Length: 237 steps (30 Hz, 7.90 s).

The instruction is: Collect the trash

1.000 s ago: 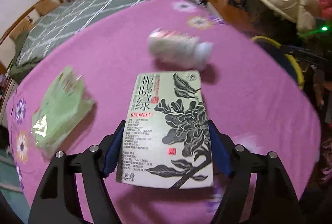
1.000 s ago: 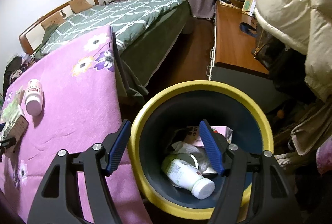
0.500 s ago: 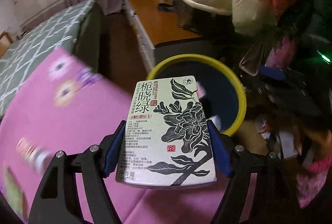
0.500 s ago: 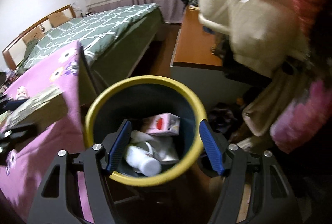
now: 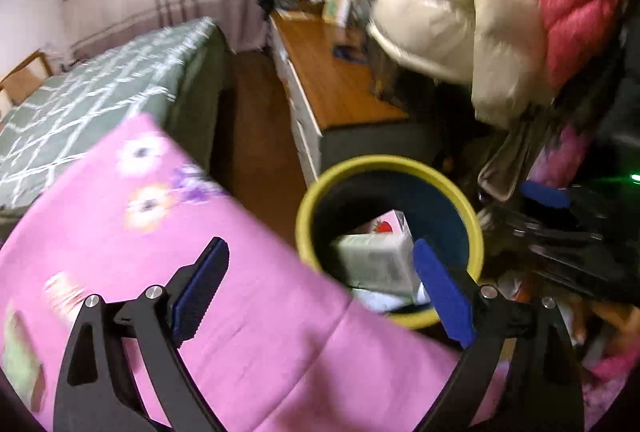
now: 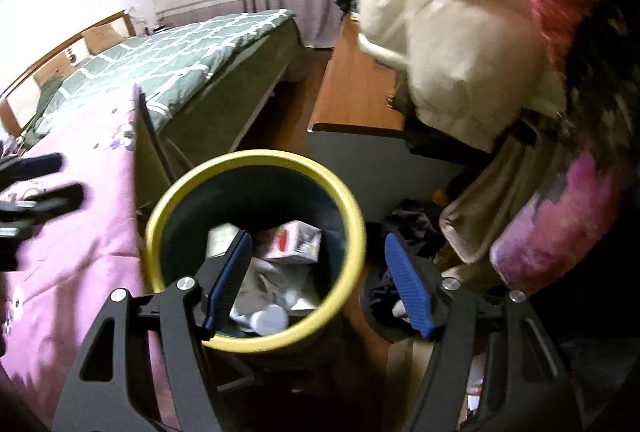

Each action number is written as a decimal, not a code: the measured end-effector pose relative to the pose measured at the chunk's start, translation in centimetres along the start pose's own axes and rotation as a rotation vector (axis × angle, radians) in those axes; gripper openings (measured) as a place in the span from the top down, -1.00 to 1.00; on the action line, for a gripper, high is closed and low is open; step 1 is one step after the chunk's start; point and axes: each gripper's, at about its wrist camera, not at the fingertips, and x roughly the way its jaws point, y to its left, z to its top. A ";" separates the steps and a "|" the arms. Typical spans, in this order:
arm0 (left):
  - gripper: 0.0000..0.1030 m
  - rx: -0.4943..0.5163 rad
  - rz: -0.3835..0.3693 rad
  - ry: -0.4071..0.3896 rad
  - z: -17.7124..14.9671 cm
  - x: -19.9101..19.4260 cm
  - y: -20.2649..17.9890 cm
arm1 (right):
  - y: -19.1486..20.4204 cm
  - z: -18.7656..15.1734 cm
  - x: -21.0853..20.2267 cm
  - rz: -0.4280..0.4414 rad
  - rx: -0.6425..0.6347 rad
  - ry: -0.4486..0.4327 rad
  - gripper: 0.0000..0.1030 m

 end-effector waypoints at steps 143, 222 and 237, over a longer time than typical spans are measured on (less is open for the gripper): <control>-0.86 0.278 -0.076 0.120 3.0 10.0 -7.4 | -5.0 -3.3 -1.5 0.019 0.090 0.071 -0.11; -0.91 -0.549 0.682 -0.312 -24.6 -31.7 9.2 | 14.2 -5.6 -15.7 0.308 -0.194 -0.244 -0.65; -0.91 -0.565 0.672 -0.299 -24.7 -31.1 9.9 | 14.7 -5.5 -15.5 0.312 -0.194 -0.232 -0.66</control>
